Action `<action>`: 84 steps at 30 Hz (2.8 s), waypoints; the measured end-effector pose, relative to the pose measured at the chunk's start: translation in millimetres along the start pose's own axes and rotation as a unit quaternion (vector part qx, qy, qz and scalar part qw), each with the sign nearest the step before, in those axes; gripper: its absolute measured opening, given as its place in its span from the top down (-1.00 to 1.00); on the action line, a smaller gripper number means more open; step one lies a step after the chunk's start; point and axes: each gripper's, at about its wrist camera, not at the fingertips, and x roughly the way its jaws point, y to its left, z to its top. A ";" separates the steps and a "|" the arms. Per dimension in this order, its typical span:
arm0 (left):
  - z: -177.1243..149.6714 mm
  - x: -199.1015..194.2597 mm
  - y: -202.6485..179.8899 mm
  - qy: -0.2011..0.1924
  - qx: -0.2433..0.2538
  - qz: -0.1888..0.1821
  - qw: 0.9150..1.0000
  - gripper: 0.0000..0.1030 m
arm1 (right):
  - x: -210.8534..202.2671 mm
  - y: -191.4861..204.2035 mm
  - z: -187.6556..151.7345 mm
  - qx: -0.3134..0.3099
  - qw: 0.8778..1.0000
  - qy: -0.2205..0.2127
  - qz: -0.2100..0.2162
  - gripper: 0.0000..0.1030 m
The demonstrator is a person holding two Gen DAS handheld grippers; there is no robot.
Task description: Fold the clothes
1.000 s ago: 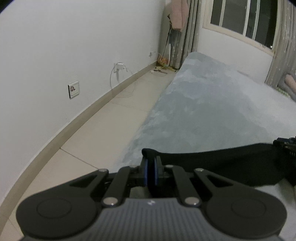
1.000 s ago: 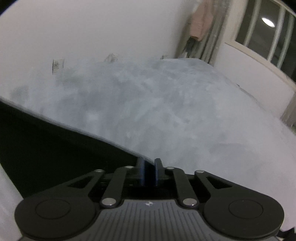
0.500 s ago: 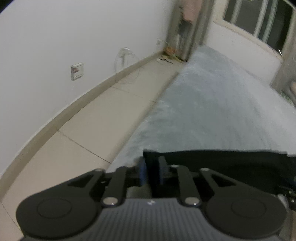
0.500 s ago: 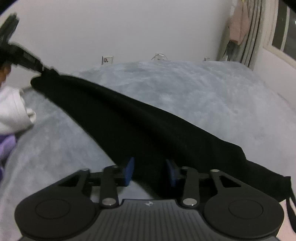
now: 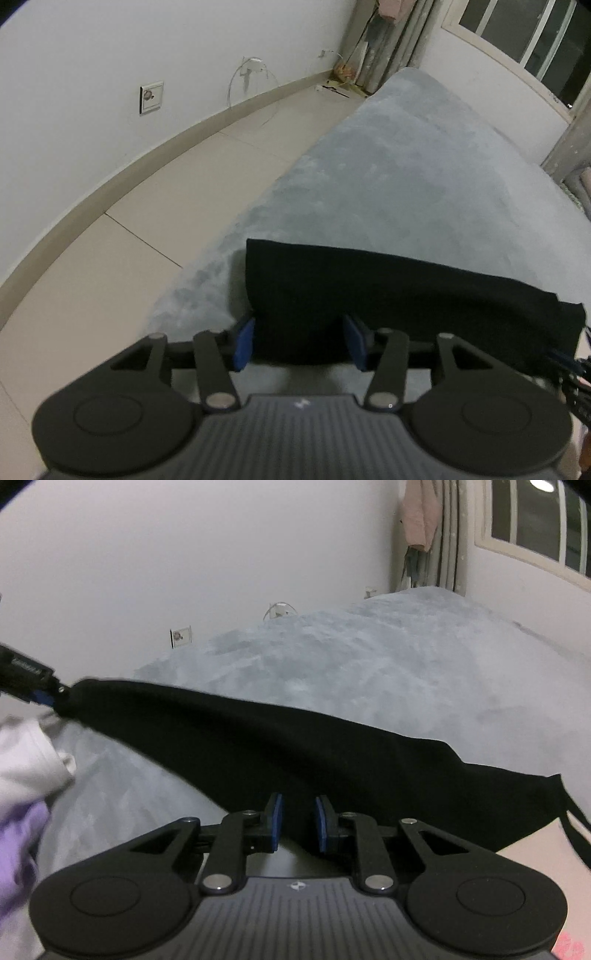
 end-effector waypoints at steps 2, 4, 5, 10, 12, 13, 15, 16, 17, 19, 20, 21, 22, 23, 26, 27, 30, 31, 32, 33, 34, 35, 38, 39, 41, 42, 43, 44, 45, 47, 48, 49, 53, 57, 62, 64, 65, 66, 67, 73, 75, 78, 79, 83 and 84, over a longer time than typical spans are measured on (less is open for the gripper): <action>-1.3 -3.2 2.4 -0.010 -0.007 0.005 1.000 0.78 | 4.2 4.0 -6.5 -0.017 1.000 0.006 -0.005 0.63; -1.9 -8.6 6.3 -0.021 -0.016 0.005 1.000 0.90 | 6.1 7.7 -6.7 -0.027 1.000 0.008 -0.008 0.76; -1.2 -13.9 10.2 -0.027 -0.024 -0.002 0.999 0.91 | 5.9 6.7 -4.0 -0.016 1.000 0.011 -0.006 0.86; -0.3 -47.3 24.3 -0.059 -0.016 -0.015 0.998 0.91 | -8.5 -2.3 4.3 0.051 0.997 0.027 0.044 0.89; -3.3 -40.6 28.7 -0.040 0.000 0.000 0.999 0.90 | -14.4 -3.7 4.2 0.062 0.995 0.040 0.062 0.90; -6.2 -32.4 27.6 -0.024 0.014 0.008 1.000 0.86 | -13.4 -2.6 2.7 0.058 0.995 0.048 0.063 0.90; -10.1 -23.0 26.3 -0.011 0.018 0.023 1.000 0.71 | -5.3 0.6 -2.3 0.042 0.996 0.055 0.054 0.88; -9.6 -23.7 26.5 -0.013 0.017 0.023 1.000 0.65 | -4.5 1.0 -3.4 0.042 0.996 0.052 0.054 0.86; -8.5 -26.0 27.4 -0.015 0.014 0.022 1.000 0.57 | -5.9 1.4 -3.8 0.044 0.996 0.048 0.054 0.79; -5.2 -34.4 30.8 -0.024 0.009 0.026 0.999 0.27 | -10.8 1.9 -3.2 0.041 0.997 0.039 0.061 0.55; -2.2 -42.0 33.6 -0.036 0.010 0.031 0.999 0.26 | -15.9 1.6 -1.2 0.031 0.997 0.034 0.070 0.36; 2.9 -47.2 36.2 -0.046 0.009 0.034 0.998 0.20 | -19.9 -0.7 3.6 0.021 0.997 0.023 0.072 0.30; 9.3 -50.6 38.6 -0.054 0.005 0.035 0.998 0.15 | -23.2 -4.4 10.3 0.013 0.997 0.009 0.070 0.19; 15.8 -54.1 41.0 -0.063 0.002 0.035 0.997 0.15 | -26.5 -8.1 17.0 0.004 0.998 -0.006 0.068 0.10; 27.8 -38.3 32.1 -0.058 0.029 0.022 0.998 0.15 | -11.5 -20.8 46.6 0.007 0.999 -0.018 0.038 0.09; 25.8 -29.6 24.4 -0.052 0.055 0.027 0.997 0.17 | -1.1 -21.7 55.5 0.000 0.999 -0.012 0.031 0.09; 19.6 -3.5 1.4 -0.036 0.132 0.043 0.990 0.32 | 29.4 -7.2 64.1 -0.074 0.997 0.012 0.006 0.09; 15.7 1.7 -4.3 -0.037 0.155 0.046 0.986 0.38 | 39.4 0.3 62.4 -0.104 0.994 0.024 0.004 0.09; 10.3 4.4 -8.7 -0.043 0.176 0.046 0.982 0.45 | 47.2 6.6 58.9 -0.126 0.991 0.033 0.005 0.09; 7.4 6.8 -11.4 -0.046 0.189 0.046 0.980 0.66 | 53.5 12.0 54.2 -0.142 0.989 0.038 0.008 0.12; 6.2 9.1 -12.7 -0.047 0.196 0.045 0.978 0.75 | 59.8 17.4 49.5 -0.159 0.986 0.044 0.011 0.17; 6.5 9.7 -14.1 -0.049 0.200 0.045 0.978 0.79 | 63.6 20.5 47.5 -0.162 0.986 0.044 0.015 0.52; 17.6 2.6 -13.8 -0.076 0.182 0.051 0.979 0.82 | 66.8 25.3 51.1 -0.156 0.987 0.031 0.003 0.96; 21.9 -1.5 -12.6 -0.090 0.171 0.048 0.980 0.83 | 63.0 24.5 55.6 -0.150 0.988 0.019 -0.004 0.97; 29.2 -10.5 -11.6 -0.116 0.154 0.043 0.980 0.83 | 51.3 19.7 66.6 -0.126 0.992 -0.014 -0.017 0.97; 30.8 -11.7 -11.9 -0.122 0.155 0.048 0.979 0.83 | 46.4 16.8 71.7 -0.112 0.993 -0.030 -0.021 0.97; 31.7 -12.2 -12.4 -0.127 0.157 0.053 0.978 0.82 | 45.0 15.2 74.4 -0.103 0.994 -0.038 -0.026 0.97; 31.5 -10.6 -13.2 -0.125 0.157 0.057 0.978 0.82 | 45.9 14.3 75.9 -0.096 0.994 -0.041 -0.031 0.97; 30.3 -7.4 -14.2 -0.120 0.155 0.059 0.979 0.82 | 46.8 13.3 77.3 -0.090 0.994 -0.044 -0.037 0.97; 27.6 5.9 -15.2 -0.102 0.157 0.070 0.980 0.81 | 58.0 13.0 72.8 -0.080 0.995 -0.030 -0.042 0.97; 26.3 12.9 -15.7 -0.094 0.159 0.077 0.980 0.79 | 64.8 13.0 69.5 -0.075 0.996 -0.020 -0.044 0.96; 24.9 19.8 -16.3 -0.087 0.162 0.084 0.979 0.77 | 71.9 14.3 65.3 -0.073 0.996 -0.012 -0.047 0.96; 25.1 20.6 -11.4 -0.084 0.145 0.088 0.982 0.62 | 85.5 29.0 53.3 -0.093 0.993 -0.011 -0.076 0.91; 28.5 -1.2 6.4 -0.099 0.108 0.096 0.985 0.26 | 71.5 21.5 62.7 -0.054 0.996 -0.017 -0.066 0.79; 19.6 -35.5 24.8 -0.102 0.067 0.062 0.991 0.19 | 26.3 0.3 64.6 0.024 0.999 -0.040 -0.015 0.53; 11.6 -35.1 22.3 -0.079 0.069 0.052 0.993 0.22 | 14.8 -5.6 59.6 0.043 0.999 -0.023 0.006 0.53; 7.2 -32.0 19.3 -0.068 0.072 0.049 0.994 0.24 | 14.9 -8.3 54.1 0.055 0.998 -0.005 0.021 0.53; 3.1 -27.7 15.3 -0.060 0.078 0.048 0.994 0.24 | 16.9 -9.8 47.9 0.064 0.997 0.014 0.034 0.53; -0.9 -21.5 11.2 -0.054 0.088 0.054 0.993 0.37 | 21.1 -8.4 39.7 0.063 0.996 0.033 0.044 0.53; -2.4 -14.3 1.5 -0.051 0.107 0.100 0.988 0.91 | 18.5 7.3 20.1 0.038 0.999 0.021 0.022 0.54; 0.4 -23.7 8.3 -0.057 0.103 0.099 0.988 0.91 | -2.2 -3.5 24.0 0.068 0.997 -0.005 0.028 0.54; -1.6 -27.2 14.0 -0.056 0.105 0.124 0.985 1.00 | -29.9 -21.4 16.7 0.091 0.995 -0.010 0.029 0.54; -2.6 -25.3 16.5 -0.055 0.104 0.135 0.984 1.00 | -28.4 -25.5 9.5 0.097 0.995 0.010 0.032 0.54; -3.1 -20.6 34.2 -0.037 0.051 0.128 0.990 1.00 | -25.3 -25.1 -16.1 0.095 0.995 0.025 0.034 0.53; -3.8 -25.1 36.2 -0.038 0.042 0.119 0.991 0.98 | -26.9 -23.3 -21.3 0.091 0.995 0.016 0.033 0.53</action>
